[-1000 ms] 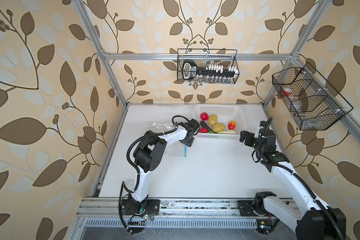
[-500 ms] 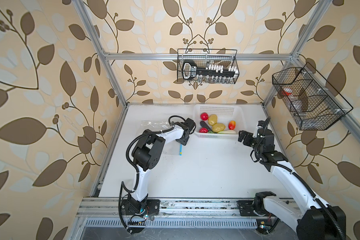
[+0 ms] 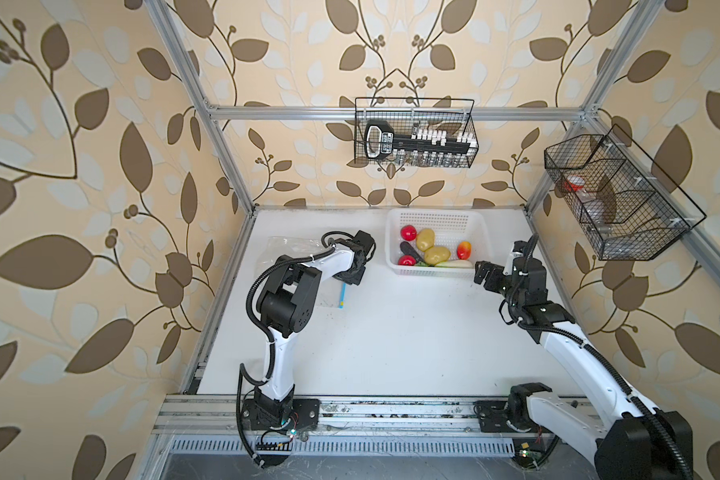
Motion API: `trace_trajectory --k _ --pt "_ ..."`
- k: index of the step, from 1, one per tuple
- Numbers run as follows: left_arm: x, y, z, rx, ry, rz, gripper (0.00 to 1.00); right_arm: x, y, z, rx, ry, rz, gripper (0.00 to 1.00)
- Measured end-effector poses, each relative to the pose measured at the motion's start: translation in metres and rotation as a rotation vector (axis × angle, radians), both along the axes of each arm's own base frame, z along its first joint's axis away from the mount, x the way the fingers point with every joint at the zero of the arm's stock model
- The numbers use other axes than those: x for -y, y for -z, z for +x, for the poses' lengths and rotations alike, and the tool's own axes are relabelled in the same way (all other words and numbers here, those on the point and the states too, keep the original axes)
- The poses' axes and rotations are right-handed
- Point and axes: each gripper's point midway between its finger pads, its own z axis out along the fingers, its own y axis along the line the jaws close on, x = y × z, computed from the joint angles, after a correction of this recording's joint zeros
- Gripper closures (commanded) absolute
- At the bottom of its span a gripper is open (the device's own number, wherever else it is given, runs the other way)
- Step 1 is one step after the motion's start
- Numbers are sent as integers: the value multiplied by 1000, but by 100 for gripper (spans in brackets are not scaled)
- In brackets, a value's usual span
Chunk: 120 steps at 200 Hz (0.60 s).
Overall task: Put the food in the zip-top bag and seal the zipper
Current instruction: 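Pinch the top layer of the blue zipper with the left gripper and lift it open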
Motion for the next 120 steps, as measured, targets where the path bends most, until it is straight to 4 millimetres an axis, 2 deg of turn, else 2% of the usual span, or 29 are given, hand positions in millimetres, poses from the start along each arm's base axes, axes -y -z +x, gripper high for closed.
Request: trace_trajectory --k 15,83,120 --pt "0 1 -1 -3 -1 -4 100 -1 0 0 0 -2 1 0" --pt "-3 5 -3 -10 10 3 100 -7 -5 0 4 -13 -4 0" --pt "-10 -3 -6 -17 -1 -33 100 -13 -13 0 16 -28 -7 0"
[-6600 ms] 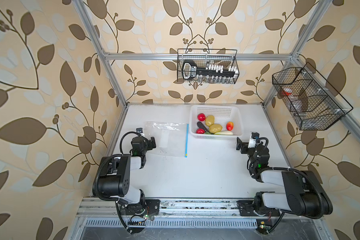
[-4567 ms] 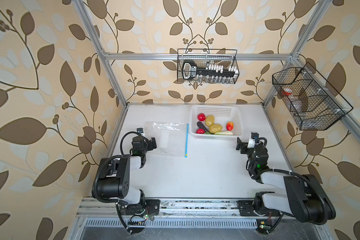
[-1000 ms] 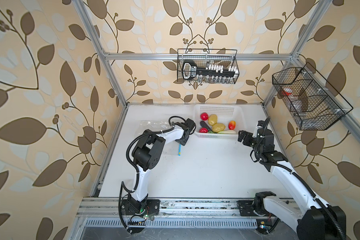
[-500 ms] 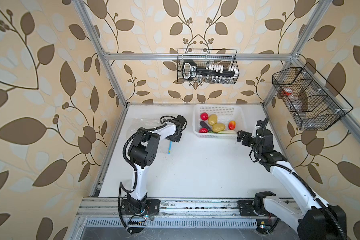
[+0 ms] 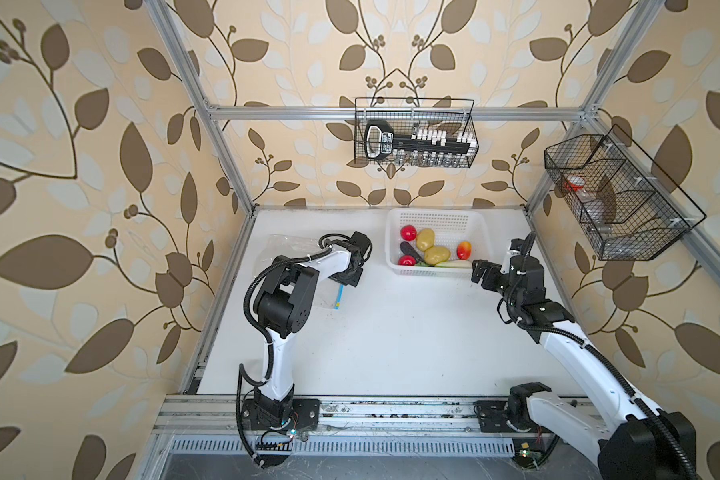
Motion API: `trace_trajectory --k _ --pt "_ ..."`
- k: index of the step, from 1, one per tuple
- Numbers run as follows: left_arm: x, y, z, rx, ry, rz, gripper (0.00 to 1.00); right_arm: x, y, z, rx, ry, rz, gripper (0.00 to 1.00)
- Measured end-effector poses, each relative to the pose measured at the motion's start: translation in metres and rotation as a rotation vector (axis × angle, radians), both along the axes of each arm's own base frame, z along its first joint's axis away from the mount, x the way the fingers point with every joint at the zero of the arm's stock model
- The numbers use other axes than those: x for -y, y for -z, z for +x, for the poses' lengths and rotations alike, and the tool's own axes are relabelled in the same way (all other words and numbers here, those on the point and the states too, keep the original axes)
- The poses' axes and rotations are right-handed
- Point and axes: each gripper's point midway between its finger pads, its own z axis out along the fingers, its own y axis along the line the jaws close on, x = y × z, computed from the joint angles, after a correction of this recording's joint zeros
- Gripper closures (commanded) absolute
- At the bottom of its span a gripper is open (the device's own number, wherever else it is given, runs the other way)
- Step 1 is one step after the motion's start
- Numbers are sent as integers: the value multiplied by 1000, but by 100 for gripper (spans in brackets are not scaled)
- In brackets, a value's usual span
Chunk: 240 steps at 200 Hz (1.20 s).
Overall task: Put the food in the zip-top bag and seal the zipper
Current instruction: 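Pinch the top layer of the blue zipper with the left gripper and lift it open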
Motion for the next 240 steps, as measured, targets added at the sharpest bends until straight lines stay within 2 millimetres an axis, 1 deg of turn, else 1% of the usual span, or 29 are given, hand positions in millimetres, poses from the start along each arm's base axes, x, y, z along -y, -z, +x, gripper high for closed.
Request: trace_trajectory --k 20,36,57,95,125,142,158,176,205,223,240 --pt "-2 -14 0 14 13 -20 100 -3 -6 1 12 -7 1 0" --pt "-3 -30 0 38 21 -39 100 -6 -10 1 19 -15 2 0" --pt "-4 -46 -1 57 31 -58 100 -14 -15 3 26 -37 4 0" --pt "-3 -70 -2 106 42 -83 100 -35 -11 11 -15 -92 -7 0" --pt "-16 -84 -5 153 33 -43 100 -54 -9 13 -39 -142 -17 0" --pt "-24 -90 -3 172 16 -27 100 -58 -10 14 -43 -154 -19 0" --pt "-32 -92 -3 164 -2 -33 100 -59 -10 17 -52 -157 -24 0" --pt "-38 -95 -1 153 -9 -48 100 -60 -8 23 -69 -160 -35 0" --pt "-37 -106 2 173 22 -83 100 -62 0 35 -111 -161 -53 0" --pt "-36 -119 2 196 33 -91 100 -64 4 47 -137 -160 -55 0" --pt "-33 -134 8 231 38 -102 100 -68 6 58 -153 -169 -49 0"
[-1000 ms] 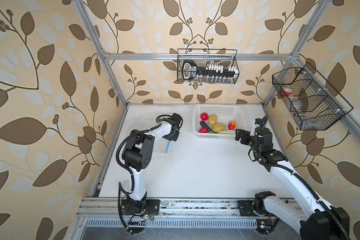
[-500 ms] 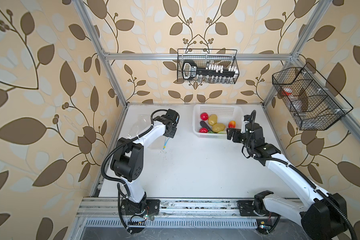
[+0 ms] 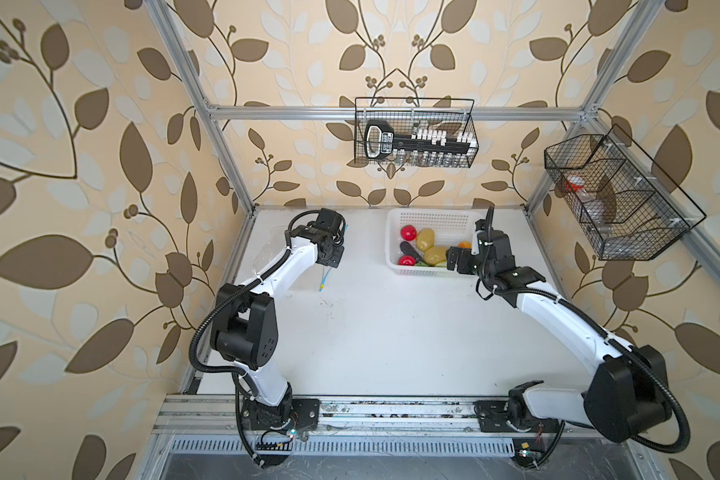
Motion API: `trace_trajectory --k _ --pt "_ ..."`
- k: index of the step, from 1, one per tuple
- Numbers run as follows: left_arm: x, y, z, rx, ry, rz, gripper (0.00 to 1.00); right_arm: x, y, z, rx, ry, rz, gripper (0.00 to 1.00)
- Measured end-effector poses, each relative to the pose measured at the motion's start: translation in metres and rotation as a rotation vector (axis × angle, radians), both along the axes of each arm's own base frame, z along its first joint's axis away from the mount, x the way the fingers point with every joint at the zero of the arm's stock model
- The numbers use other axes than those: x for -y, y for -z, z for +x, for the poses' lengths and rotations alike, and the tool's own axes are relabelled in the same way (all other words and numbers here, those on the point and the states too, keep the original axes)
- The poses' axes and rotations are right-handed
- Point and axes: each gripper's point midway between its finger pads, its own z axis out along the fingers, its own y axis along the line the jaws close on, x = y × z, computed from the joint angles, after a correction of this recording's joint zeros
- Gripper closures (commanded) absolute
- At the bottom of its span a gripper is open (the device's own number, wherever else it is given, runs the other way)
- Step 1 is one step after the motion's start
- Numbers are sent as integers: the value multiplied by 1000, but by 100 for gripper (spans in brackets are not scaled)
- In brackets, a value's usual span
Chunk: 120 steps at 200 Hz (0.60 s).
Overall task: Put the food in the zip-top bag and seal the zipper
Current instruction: 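Pinch the top layer of the blue zipper with the left gripper and lift it open, then hold the bag open with left gripper while right gripper grasps a red apple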
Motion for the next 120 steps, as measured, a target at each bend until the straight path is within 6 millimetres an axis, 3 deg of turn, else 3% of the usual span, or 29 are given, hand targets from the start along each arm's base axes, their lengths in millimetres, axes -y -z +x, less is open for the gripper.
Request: trace_trajectory --k 51,83,120 --pt "18 -20 1 -2 80 -68 100 -23 14 33 -52 -62 29 0" --pt "22 -17 0 1 96 -92 100 -37 18 49 -73 -87 30 0" --pt "21 -15 -16 18 119 -107 100 -58 12 70 -60 -113 26 0"
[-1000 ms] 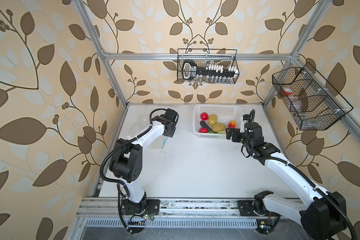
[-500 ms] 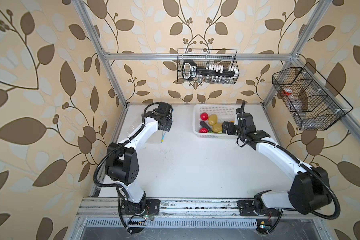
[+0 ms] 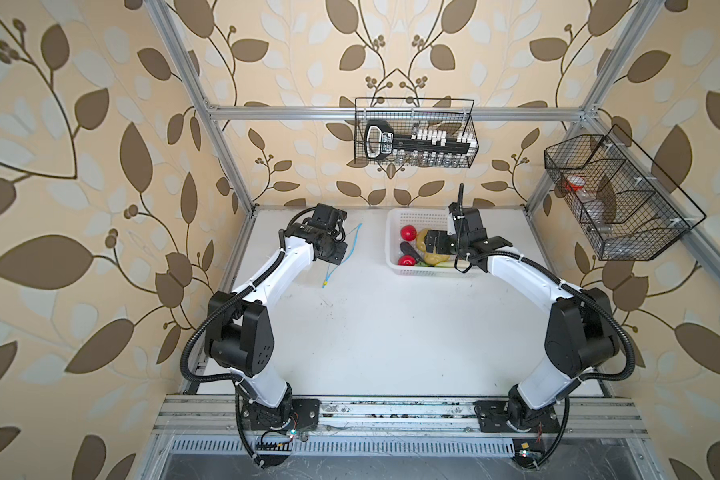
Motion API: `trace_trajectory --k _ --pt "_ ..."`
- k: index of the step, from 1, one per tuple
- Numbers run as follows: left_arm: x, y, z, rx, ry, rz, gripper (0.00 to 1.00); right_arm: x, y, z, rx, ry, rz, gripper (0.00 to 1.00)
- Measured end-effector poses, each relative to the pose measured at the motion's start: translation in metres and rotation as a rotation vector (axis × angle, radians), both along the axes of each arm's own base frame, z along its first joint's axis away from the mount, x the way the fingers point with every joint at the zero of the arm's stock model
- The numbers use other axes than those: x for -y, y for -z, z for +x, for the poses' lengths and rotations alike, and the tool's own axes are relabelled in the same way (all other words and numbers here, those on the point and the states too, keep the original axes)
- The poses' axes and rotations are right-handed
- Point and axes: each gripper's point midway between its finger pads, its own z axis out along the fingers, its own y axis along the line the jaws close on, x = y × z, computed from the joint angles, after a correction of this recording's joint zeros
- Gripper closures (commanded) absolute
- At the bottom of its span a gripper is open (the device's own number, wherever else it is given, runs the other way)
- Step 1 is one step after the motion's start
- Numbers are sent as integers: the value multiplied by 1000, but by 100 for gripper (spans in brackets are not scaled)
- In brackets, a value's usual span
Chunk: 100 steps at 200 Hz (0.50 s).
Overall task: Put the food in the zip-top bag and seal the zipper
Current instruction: 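Hold the bag open with left gripper while right gripper grasps a red apple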
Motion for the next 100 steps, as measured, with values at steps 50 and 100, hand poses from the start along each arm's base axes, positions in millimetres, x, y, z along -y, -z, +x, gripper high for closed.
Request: trace_trajectory --k 50,100 --pt "0 -11 -8 84 4 -41 100 -17 -7 26 26 12 33 0" --pt "7 -14 -6 93 4 -92 100 -31 -6 62 45 37 90 0"
